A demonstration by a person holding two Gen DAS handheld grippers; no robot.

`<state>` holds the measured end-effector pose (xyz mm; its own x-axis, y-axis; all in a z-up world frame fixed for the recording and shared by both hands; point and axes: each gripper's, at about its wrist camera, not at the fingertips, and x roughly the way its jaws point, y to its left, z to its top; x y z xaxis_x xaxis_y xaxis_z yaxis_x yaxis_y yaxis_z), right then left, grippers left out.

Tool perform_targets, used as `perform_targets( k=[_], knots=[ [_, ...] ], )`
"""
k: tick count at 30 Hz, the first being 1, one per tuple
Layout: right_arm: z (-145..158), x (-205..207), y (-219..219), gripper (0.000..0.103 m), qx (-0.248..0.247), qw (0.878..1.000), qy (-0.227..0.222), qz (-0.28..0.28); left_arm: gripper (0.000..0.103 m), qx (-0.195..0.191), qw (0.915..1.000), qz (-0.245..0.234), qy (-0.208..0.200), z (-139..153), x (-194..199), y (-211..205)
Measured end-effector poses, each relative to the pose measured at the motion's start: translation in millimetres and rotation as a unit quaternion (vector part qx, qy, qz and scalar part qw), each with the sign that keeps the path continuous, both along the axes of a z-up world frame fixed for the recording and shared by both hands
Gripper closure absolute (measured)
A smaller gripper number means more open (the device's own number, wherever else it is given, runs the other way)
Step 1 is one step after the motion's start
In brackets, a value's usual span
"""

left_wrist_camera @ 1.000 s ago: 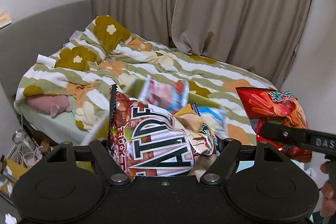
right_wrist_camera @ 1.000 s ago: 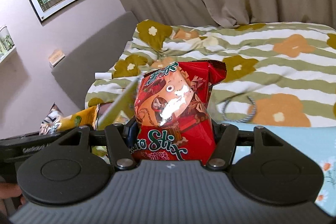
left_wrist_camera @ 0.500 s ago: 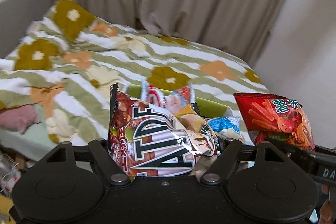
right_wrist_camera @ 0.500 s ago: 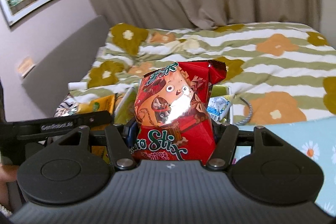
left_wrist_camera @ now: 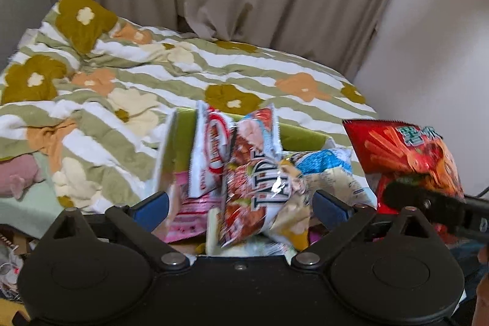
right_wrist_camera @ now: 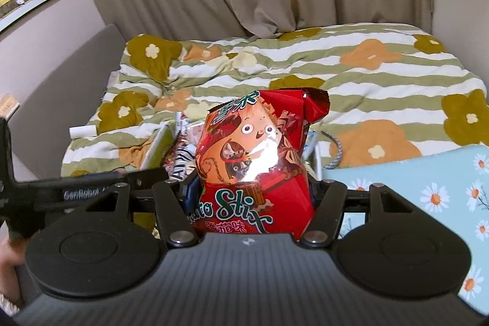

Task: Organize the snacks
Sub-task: 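Carry both red bags over the box and open both tools to drop them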

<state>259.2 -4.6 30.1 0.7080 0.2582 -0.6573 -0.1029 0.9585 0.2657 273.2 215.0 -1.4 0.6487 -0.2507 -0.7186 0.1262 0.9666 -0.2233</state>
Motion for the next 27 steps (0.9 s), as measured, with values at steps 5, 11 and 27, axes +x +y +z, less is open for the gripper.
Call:
perform_targets(
  k=[5,11,27],
  knots=[
    [0.8,3.2,9.1,0.026,0.019,1.0,-0.003,0.024,0.001,0.002,0.9997,0.022,-0.005,5.4,-19.0,13.0],
    [-3.4,7.7,21.5,0.0,0.009,1.0,0.0,0.017,0.001,0.026,0.9992,0.029,-0.013,2.5,-34.9,20.0],
    [-3.3,-33.5,17.9,0.0,-0.014,1.0,-0.024,0.002,0.001,0.034,0.998,0.033,-0.04,9.3,-89.3,9.4]
  ],
)
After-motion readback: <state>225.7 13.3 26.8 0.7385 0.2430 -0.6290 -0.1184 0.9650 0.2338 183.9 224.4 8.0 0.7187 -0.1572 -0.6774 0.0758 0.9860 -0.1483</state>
